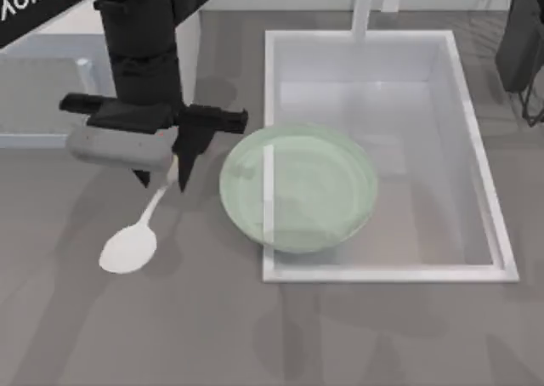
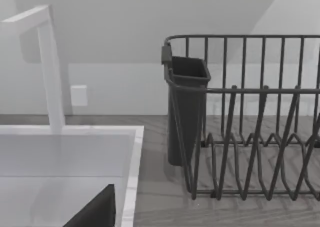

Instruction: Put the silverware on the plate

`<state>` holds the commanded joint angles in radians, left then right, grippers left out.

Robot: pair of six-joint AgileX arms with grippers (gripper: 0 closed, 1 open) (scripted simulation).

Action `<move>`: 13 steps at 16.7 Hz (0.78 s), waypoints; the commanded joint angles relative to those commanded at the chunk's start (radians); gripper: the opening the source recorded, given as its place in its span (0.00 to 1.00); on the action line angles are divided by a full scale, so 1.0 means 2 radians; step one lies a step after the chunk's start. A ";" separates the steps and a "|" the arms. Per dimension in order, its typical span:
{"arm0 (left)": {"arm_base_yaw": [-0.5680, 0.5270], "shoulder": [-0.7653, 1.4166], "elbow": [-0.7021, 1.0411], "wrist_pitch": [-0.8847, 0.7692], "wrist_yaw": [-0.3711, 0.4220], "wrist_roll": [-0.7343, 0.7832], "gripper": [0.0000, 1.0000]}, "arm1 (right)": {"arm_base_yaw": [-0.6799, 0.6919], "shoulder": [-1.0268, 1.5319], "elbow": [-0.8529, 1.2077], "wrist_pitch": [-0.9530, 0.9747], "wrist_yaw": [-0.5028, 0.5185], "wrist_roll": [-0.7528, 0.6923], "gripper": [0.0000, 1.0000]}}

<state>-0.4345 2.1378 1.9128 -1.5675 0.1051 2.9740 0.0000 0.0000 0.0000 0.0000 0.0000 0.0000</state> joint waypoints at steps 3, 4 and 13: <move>-0.041 0.090 0.106 -0.026 -0.002 0.201 0.00 | 0.000 0.000 0.000 0.000 0.000 0.000 1.00; -0.052 0.118 0.143 -0.030 -0.005 0.259 0.00 | 0.000 0.000 0.000 0.000 0.000 0.000 1.00; -0.112 0.268 0.382 -0.012 -0.053 0.550 0.00 | 0.000 0.000 0.000 0.000 0.000 0.000 1.00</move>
<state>-0.6583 2.6747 2.6776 -1.5909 -0.0018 4.0735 0.0000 0.0000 0.0000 0.0000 0.0000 0.0000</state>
